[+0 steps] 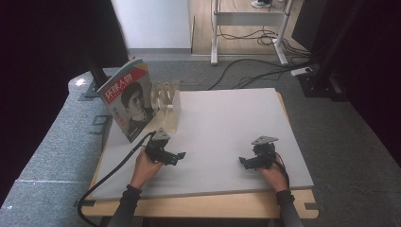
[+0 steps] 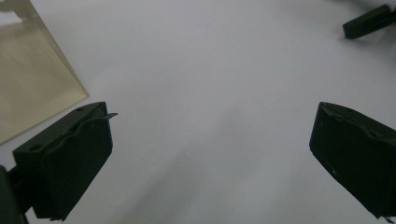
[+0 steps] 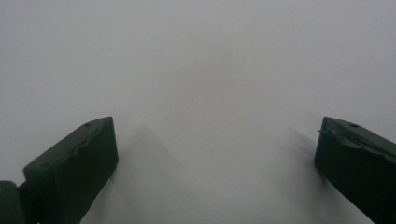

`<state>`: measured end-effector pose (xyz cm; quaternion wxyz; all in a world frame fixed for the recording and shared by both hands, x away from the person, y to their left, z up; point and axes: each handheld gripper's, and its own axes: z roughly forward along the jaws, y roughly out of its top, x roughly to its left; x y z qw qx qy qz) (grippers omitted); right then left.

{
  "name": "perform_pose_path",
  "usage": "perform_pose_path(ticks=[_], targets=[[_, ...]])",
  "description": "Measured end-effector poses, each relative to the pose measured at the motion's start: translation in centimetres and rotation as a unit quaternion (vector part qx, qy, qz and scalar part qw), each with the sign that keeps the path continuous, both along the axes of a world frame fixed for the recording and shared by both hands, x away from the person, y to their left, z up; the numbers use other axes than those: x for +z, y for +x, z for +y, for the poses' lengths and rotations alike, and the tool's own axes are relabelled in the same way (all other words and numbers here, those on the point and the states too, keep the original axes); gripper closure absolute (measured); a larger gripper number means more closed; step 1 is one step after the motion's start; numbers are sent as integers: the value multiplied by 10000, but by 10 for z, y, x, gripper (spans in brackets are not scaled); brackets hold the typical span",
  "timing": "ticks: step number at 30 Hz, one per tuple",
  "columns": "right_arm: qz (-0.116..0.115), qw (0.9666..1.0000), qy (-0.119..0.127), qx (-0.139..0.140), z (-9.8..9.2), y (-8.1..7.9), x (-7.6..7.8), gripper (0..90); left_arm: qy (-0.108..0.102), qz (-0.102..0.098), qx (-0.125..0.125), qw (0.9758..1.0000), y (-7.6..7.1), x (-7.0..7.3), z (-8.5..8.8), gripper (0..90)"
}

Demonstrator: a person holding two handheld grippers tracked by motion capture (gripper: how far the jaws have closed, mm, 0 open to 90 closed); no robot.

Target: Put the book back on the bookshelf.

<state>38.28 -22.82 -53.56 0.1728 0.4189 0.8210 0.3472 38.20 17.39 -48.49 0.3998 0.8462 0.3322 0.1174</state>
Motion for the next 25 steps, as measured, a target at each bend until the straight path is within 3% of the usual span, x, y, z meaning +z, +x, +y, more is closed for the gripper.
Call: perform_pose_path(ticks=[4,6,11,12,15,25], targets=[[0,10000,4,-4,0,0,0,0,109,90,39,9999,0,-13,1,0],[-5,10000,1,-1,0,0,0,0,262,148,67,9995,-1,-23,0,0],[-4,10000,1,0,0,0,0,0,360,338,51,9988,0,-37,-1,0],[-5,10000,7,-5,0,0,0,0,583,330,46,9977,-1,-43,-5,0],[-5,10000,2,-3,0,0,0,0,735,258,33,9970,-3,-43,-8,0],[-4,10000,11,-12,0,-1,-1,0,731,240,40,9970,-3,-44,-7,0]])
